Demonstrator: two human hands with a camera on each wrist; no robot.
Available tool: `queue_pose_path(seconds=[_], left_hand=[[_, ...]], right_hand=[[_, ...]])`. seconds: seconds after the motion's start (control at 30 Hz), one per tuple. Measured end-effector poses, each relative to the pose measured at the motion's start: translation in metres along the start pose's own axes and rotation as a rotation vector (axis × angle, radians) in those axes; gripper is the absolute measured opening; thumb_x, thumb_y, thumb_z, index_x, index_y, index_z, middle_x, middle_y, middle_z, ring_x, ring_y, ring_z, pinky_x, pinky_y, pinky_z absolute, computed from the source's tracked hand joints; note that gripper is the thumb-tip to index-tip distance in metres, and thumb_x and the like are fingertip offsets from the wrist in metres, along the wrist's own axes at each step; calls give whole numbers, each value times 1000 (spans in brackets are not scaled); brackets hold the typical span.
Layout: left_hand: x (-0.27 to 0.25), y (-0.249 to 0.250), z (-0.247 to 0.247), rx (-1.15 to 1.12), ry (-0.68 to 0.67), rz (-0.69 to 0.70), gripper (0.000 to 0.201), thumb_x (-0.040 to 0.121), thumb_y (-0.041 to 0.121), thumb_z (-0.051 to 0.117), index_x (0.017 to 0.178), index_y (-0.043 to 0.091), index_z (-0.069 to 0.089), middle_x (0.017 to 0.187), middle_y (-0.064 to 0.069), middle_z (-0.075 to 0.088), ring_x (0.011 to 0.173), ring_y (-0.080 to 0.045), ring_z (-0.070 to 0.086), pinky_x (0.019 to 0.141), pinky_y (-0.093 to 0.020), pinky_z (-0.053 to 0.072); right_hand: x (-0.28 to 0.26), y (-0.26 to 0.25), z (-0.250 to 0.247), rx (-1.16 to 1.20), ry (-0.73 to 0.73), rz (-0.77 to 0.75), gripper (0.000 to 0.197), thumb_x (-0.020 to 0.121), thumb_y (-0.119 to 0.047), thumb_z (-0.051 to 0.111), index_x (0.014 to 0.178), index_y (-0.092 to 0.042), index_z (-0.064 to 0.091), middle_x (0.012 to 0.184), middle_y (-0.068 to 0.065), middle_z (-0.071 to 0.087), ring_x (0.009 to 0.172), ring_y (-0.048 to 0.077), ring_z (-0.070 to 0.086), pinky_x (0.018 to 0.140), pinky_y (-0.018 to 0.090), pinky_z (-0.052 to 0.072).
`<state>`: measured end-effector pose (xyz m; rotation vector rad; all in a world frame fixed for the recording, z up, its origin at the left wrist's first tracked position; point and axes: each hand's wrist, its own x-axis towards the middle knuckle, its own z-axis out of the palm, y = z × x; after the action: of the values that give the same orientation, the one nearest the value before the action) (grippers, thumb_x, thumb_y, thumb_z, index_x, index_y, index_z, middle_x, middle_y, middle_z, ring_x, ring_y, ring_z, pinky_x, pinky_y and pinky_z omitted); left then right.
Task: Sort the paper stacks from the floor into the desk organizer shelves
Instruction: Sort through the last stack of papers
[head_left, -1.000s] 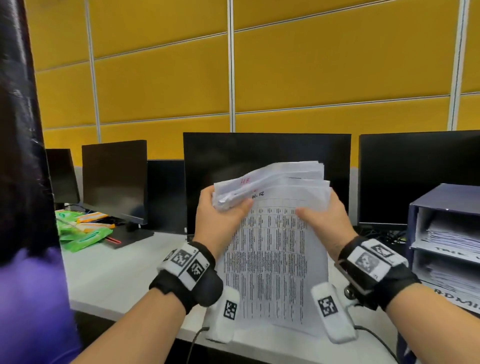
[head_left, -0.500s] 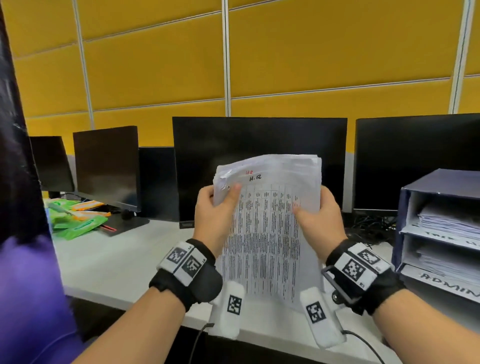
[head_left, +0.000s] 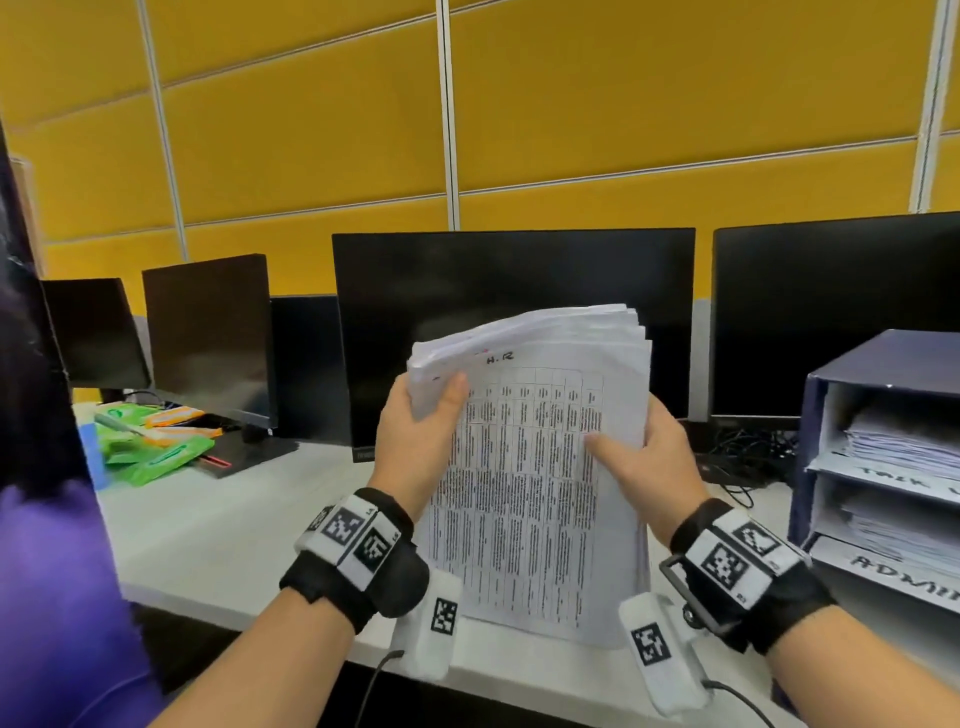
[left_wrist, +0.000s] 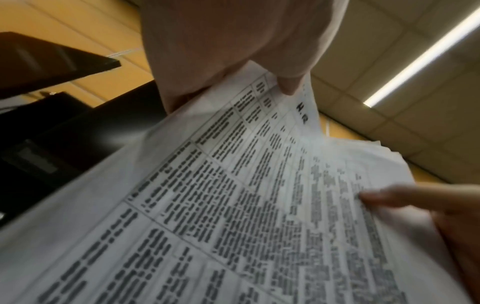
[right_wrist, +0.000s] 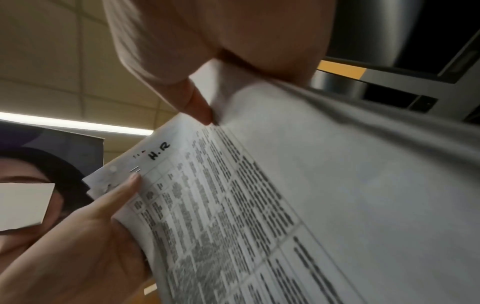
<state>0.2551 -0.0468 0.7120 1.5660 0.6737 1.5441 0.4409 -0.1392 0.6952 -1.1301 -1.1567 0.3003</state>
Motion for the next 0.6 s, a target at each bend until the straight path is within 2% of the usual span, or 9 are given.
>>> queue_pose_path(seconds=[0.03,0.1,0.2,0.33,0.4,0.43,0.5,0.53,0.6], left_hand=[[0,0,0,22,-4,3,32,86,43,65,114,32,54,111,4,68,100,-15,68,87,-43,56],[2,0,-1,10,-1,15,38,85,43,65,118,30,51,113,5,67,102,-14,67,88,-43,56],[-2,2,3,-12,-65,-15,47,87,41,65,125,25,44,117,4,62,105,-12,64,90,-39,55],[3,4,-6,-31,-53,-38,63,76,59,63,124,19,50,113,0,67,99,-16,68,84,-39,57],[6,2,-14,-80,-62,-87,65,73,62,60,122,18,56,109,0,71,95,-14,71,79,-35,57],[4,0,-15,-89,-88,-108,61,75,59,59,122,19,58,109,2,72,95,-12,71,79,-32,56],[-3,-6,-13,-80,-106,-121,51,82,51,59,124,21,59,111,5,71,98,-9,69,85,-33,56],[-6,-8,-11,-72,-84,-115,46,86,47,59,124,21,58,112,6,71,100,-9,69,88,-35,56],[-10,-9,-5,-69,-6,-87,34,90,39,61,119,22,59,110,3,70,99,-13,69,87,-37,56]], right_hand=[[0,-3,1,7,9,-17,41,83,0,64,99,-35,52,103,-4,64,94,9,64,72,22,53],[5,-8,1,47,38,-38,40,83,-1,65,106,-31,50,104,-4,62,94,9,62,70,22,52],[5,-12,7,56,-24,-33,43,83,-2,66,110,-29,46,104,-5,61,94,9,62,71,20,50],[4,-8,3,115,73,5,41,82,-2,66,116,-20,51,110,4,63,99,20,64,84,40,55],[1,-4,2,75,69,23,37,81,0,66,111,-19,54,108,5,66,99,21,65,87,44,54],[-2,-2,3,25,49,20,35,81,1,66,108,-20,56,105,4,67,97,20,65,88,43,54],[-6,0,7,-30,46,2,34,82,0,66,108,-20,54,101,-4,65,91,9,64,84,32,54],[-8,-1,9,-38,54,-13,34,84,-1,65,110,-20,53,98,-9,63,88,2,61,80,26,54],[-10,-3,13,-56,88,-47,32,86,-2,63,109,-22,52,95,-14,60,83,-3,58,74,19,51]])
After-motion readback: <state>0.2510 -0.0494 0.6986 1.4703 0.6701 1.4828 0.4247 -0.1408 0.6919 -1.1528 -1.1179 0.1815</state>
